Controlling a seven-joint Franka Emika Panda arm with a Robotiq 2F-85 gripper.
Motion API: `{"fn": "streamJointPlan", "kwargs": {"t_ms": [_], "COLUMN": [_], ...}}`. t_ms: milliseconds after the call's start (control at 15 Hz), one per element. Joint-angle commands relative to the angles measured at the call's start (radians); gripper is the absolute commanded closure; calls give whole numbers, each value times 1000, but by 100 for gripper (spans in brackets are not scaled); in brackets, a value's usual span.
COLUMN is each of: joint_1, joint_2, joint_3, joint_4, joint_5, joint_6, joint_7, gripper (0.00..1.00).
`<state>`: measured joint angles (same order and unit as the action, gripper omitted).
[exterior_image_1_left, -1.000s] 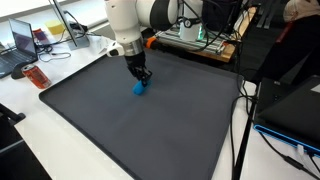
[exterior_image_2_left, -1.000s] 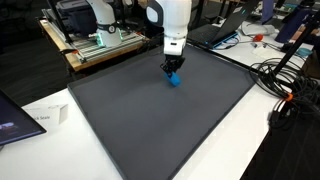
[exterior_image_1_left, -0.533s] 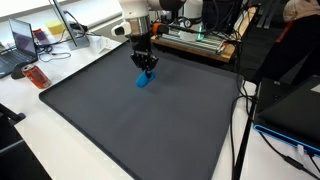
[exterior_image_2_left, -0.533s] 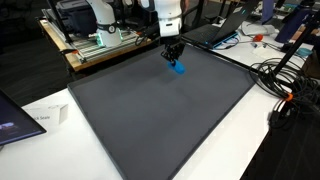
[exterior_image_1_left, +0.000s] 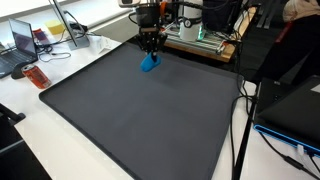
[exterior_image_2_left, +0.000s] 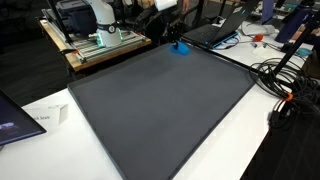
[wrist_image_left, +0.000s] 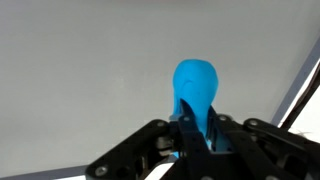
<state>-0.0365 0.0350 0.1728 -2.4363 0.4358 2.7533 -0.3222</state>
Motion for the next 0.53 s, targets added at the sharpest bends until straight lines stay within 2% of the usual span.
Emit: {"fn": "streamJointPlan", "kwargs": {"t_ms": [0,267,467], "joint_1": [51,102,107], "joint_2": [-149,-283,-385], "joint_3": [-32,-63,-67], "joint_4": [-94,-165,-211], "joint_5": [4,-62,-161], "joint_6": [32,79,119], "joint_7": [-15,38,120], "gripper": [87,86,88]}}
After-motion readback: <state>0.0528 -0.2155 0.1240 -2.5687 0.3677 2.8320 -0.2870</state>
